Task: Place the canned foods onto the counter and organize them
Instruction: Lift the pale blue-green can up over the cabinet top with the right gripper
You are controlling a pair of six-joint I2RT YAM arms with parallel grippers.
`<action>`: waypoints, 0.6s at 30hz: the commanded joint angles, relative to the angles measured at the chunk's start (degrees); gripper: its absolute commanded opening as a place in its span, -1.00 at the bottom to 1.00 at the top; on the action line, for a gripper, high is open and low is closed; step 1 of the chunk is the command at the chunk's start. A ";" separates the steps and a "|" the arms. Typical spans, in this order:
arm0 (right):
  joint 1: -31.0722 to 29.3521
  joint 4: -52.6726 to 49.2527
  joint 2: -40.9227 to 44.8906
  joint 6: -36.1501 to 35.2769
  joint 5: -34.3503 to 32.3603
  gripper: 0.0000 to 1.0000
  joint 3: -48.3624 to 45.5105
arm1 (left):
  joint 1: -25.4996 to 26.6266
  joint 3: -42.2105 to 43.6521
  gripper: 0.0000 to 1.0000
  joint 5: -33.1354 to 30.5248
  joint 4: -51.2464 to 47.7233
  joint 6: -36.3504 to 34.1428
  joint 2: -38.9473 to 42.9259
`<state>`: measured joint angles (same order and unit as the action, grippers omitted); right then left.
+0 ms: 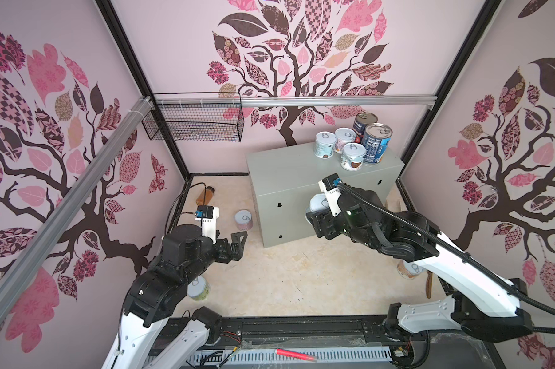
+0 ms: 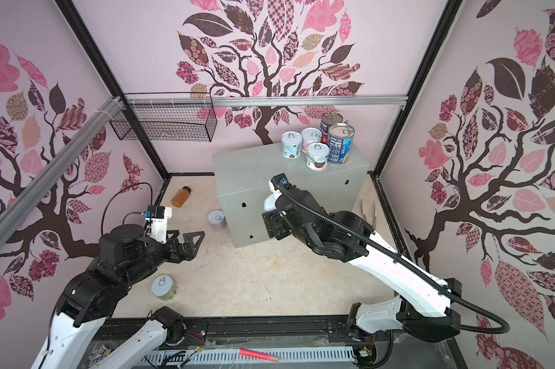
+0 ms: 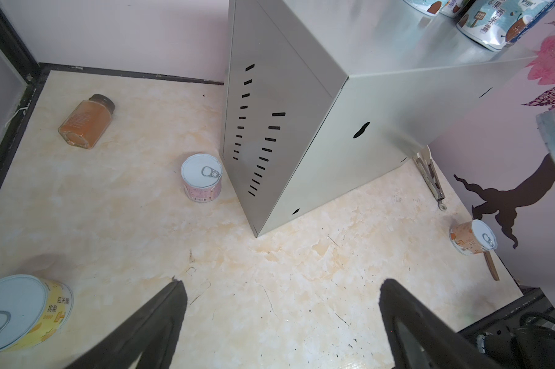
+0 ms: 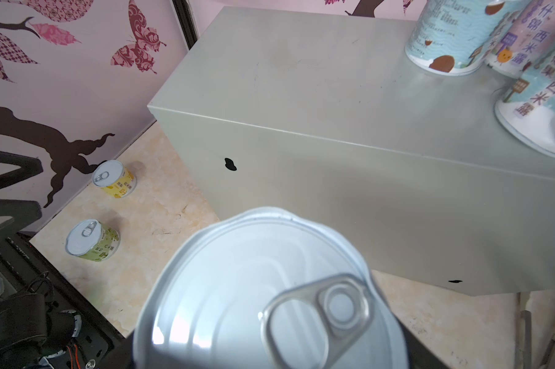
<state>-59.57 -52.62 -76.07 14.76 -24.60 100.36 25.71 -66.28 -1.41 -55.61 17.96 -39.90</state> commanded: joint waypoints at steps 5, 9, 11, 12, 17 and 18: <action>5.41 -2.85 -5.82 -3.07 1.67 0.17 11.64 | 0.18 -4.61 0.96 0.21 2.73 -1.67 -2.50; 8.35 -2.75 -7.77 -4.40 2.46 0.17 14.77 | 0.20 -4.38 0.96 1.41 4.96 -1.69 -4.18; 9.78 -2.84 -8.92 -5.18 2.52 0.18 16.56 | 0.30 -3.98 0.96 1.11 5.83 -1.82 -4.89; 10.40 -2.76 -9.49 -5.43 2.66 0.18 17.18 | 0.30 -3.66 0.96 0.81 6.36 -1.94 -5.01; 14.48 -2.67 -12.95 -6.66 4.27 0.19 21.07 | 0.62 -1.32 0.96 -1.41 8.66 -2.16 -4.63; 15.11 -2.66 -13.58 -6.83 4.66 0.19 21.75 | 0.65 -0.14 0.96 -1.37 9.41 -1.77 -4.22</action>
<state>-45.93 -57.54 -87.99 9.52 -20.62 118.67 26.06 -68.23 -1.69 -49.54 16.49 -45.28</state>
